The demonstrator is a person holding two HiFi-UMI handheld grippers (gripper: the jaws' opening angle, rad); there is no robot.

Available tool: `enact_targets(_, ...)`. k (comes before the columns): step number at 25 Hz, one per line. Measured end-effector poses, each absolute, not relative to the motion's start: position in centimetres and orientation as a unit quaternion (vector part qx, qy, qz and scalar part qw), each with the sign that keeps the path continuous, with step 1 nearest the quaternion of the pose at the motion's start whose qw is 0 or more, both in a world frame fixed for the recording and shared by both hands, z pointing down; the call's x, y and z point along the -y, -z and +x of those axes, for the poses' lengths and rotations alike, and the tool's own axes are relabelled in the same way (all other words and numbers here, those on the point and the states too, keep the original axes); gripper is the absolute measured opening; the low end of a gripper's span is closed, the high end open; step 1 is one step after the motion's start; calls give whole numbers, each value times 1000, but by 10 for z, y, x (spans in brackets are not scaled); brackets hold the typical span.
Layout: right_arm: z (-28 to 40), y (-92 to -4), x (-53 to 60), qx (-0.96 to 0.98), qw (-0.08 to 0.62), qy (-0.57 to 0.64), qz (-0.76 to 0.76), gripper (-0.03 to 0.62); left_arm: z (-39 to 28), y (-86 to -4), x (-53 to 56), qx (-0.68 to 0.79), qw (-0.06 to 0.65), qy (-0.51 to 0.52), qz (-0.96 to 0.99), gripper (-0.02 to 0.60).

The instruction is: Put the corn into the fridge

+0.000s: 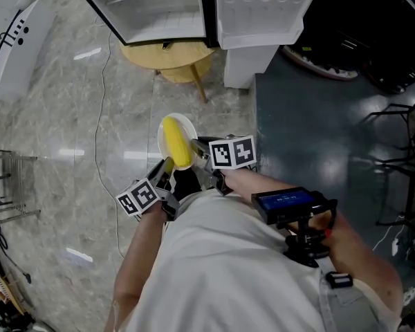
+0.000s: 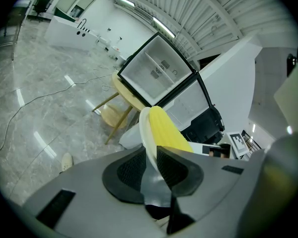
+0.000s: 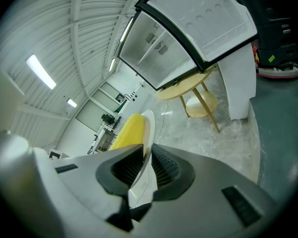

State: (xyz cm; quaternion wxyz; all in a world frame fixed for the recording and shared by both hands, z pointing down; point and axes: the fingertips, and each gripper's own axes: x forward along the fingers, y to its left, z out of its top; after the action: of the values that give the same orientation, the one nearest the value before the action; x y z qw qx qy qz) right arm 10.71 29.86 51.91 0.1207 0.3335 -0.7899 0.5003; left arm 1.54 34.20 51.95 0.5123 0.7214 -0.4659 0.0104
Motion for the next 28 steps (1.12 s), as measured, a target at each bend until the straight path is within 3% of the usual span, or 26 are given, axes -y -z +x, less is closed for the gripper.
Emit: enact_targets(28, 85, -521, -293, 792, 125, -502, 324, 51, -6, -522, -337, 470, 520, -15, 714, 74)
